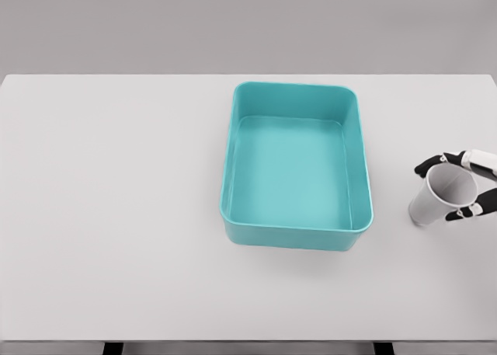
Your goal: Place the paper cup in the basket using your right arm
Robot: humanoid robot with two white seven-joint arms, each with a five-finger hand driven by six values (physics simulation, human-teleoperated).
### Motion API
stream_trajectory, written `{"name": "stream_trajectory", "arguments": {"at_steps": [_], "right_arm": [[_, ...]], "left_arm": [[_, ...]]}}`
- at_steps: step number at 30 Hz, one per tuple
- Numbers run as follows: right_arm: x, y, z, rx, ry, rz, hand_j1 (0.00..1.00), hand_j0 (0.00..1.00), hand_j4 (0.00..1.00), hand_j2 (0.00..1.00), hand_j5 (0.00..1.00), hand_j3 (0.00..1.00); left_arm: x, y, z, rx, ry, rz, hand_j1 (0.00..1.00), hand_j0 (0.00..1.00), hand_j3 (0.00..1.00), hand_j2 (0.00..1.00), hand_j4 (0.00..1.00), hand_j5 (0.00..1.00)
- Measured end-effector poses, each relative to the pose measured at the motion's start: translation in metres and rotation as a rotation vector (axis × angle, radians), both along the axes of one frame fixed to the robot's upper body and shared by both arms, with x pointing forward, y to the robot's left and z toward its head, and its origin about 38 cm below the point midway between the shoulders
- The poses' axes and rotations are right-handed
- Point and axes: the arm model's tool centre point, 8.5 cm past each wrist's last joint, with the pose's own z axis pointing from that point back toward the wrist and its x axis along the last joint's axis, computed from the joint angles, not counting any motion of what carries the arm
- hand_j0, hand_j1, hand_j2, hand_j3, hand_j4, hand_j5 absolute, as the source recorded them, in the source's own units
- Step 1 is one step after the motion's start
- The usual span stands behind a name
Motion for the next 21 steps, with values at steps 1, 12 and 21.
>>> {"name": "stream_trajectory", "arguments": {"at_steps": [1,12,21], "right_arm": [[0.001,0.002,0.002,0.007,-0.011,0.005,0.72,0.72,0.72,0.72,0.72,0.72],[0.019,0.021,0.027,0.093,-0.145,0.036,0.73,0.73,0.73,0.73,0.73,0.73],[0.032,0.034,0.054,0.149,-0.247,0.051,0.72,0.72,0.72,0.72,0.72,0.72]], "left_arm": [[0.0,0.0,0.0,0.0,0.0,0.0,1.0,1.0,1.0,1.0,1.0,1.0],[0.0,0.0,0.0,0.0,0.0,0.0,1.0,1.0,1.0,1.0,1.0,1.0],[0.0,0.0,0.0,0.0,0.0,0.0,1.0,1.0,1.0,1.0,1.0,1.0]]}}
